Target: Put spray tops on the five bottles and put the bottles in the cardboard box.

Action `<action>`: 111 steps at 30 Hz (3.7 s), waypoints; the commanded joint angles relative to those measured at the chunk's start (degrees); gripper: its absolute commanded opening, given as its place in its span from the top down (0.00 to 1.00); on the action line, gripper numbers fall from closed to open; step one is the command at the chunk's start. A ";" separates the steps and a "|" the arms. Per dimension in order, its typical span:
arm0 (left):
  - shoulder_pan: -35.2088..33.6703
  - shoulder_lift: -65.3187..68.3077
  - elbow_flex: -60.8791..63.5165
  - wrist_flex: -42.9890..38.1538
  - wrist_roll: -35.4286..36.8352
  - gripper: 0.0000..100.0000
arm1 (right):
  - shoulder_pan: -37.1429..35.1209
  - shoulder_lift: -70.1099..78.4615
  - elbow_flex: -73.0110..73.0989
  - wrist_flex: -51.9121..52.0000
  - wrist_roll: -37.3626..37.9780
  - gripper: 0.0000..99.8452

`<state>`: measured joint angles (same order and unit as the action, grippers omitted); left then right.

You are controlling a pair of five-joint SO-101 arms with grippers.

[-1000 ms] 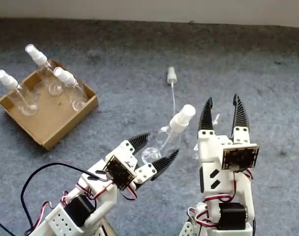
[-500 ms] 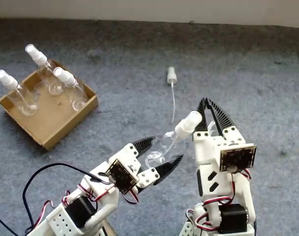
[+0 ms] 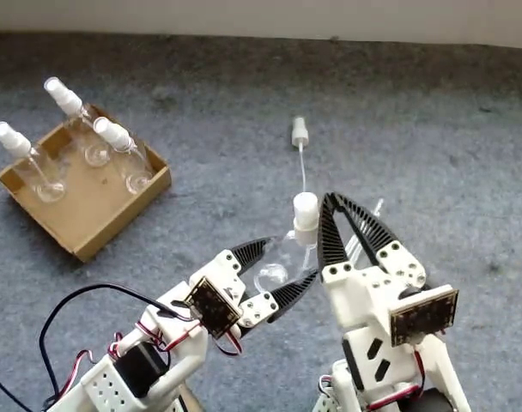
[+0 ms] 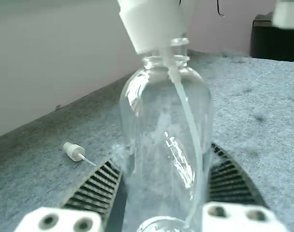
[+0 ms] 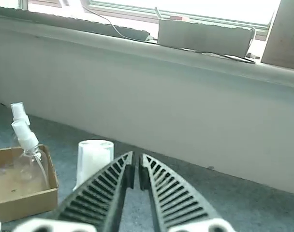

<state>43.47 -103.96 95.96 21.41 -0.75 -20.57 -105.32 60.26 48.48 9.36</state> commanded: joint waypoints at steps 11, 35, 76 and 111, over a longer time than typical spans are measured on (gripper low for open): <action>-5.23 -0.92 1.10 -1.58 -0.18 0.94 | -1.80 0.04 -18.77 18.68 -0.44 1.00; -16.48 -0.92 1.10 -13.98 -0.18 0.94 | -2.07 0.04 0.75 26.59 -0.18 1.00; -12.18 -0.75 1.19 -23.30 -0.09 0.94 | -25.10 -0.04 22.99 -8.22 -16.88 1.00; -9.63 -0.84 0.84 -19.52 -0.09 0.94 | -14.20 -0.04 29.67 -8.13 -16.53 1.00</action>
<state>32.75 -104.04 96.04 2.07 -0.75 -34.02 -104.88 89.71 41.80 -7.08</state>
